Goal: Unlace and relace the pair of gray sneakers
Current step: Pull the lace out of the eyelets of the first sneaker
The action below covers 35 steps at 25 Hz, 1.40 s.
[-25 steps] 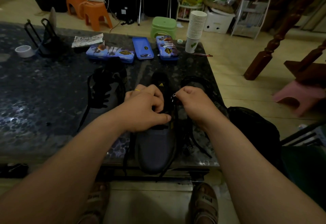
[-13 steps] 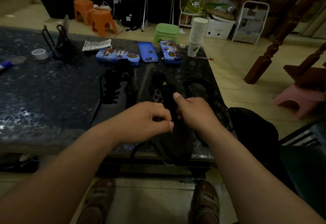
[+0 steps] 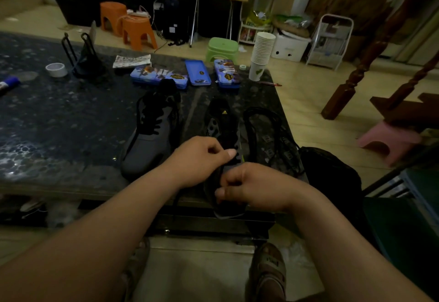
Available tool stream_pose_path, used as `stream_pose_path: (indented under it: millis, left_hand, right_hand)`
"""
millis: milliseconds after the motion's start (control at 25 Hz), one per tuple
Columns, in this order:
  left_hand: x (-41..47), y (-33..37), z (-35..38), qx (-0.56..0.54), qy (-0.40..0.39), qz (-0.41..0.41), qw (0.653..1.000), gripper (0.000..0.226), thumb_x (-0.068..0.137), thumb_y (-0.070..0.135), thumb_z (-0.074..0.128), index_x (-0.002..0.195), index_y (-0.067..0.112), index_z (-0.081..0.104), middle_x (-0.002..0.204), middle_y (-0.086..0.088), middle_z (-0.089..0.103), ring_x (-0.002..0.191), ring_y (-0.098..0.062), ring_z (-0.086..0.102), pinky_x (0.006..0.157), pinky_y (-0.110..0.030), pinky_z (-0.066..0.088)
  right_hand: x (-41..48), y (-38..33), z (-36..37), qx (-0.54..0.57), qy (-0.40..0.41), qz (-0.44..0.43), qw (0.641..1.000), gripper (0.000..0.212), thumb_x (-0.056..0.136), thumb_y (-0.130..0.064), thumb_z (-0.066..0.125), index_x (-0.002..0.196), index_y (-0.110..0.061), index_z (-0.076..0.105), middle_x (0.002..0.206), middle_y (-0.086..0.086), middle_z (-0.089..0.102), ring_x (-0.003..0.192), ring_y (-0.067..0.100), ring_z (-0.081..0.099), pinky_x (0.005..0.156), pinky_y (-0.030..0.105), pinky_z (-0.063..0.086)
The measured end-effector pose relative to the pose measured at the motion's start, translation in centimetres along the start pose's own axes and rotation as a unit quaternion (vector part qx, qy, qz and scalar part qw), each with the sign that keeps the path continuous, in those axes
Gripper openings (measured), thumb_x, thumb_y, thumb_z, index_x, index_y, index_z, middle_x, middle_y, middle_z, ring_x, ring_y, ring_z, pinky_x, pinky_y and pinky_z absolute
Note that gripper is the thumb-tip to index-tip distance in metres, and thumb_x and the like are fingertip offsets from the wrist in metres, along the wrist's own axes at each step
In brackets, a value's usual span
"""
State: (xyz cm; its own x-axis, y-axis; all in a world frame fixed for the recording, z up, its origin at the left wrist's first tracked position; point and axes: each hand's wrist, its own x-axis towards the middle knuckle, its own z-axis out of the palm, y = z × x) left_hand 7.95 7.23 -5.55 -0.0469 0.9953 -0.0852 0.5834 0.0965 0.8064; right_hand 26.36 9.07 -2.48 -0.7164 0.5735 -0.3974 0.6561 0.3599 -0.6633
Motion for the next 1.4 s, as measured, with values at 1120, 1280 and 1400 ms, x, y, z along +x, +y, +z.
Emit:
stream_pose_path:
  millis: [1120,1280,1400]
  left_hand:
    - [4.7,-1.7,0.5,0.101,0.159,-0.045,0.981,0.032,0.086,0.053,0.061,0.095,0.025,0.049,0.086,0.005,0.064,0.077,-0.021,0.061,0.062,-0.036,0.044]
    - [4.4,-1.9,0.3,0.1,0.154,-0.053,0.982,0.028,0.09,0.051,0.056,0.1,0.027,0.049,0.092,0.002,0.066,0.083,-0.027,0.063,0.07,-0.039,0.049]
    - [4.3,-2.1,-0.1,0.097,0.166,-0.067,0.979,0.026,0.091,0.049,0.057,0.102,0.027,0.049,0.099,0.002,0.066,0.089,-0.029,0.063,0.075,-0.042,0.05]
  right_hand:
    - [10.4,2.2,-4.7,-0.074,0.252,-0.036,0.964,0.009,0.099,-0.021,0.065,0.102,-0.024,0.073,0.094,-0.011,0.051,0.096,0.013,0.057,0.083,0.027,0.043]
    - [10.0,1.7,-4.2,-0.059,0.259,-0.029,0.964,0.009,0.099,-0.02,0.062,0.092,-0.022,0.068,0.1,-0.007,0.053,0.085,0.01,0.058,0.072,0.026,0.045]
    - [8.4,1.3,-4.2,0.168,0.24,-0.039,0.955,0.017,0.096,-0.013,0.059,0.083,-0.019,0.068,0.112,-0.003,0.059,0.089,0.014,0.064,0.073,0.032,0.056]
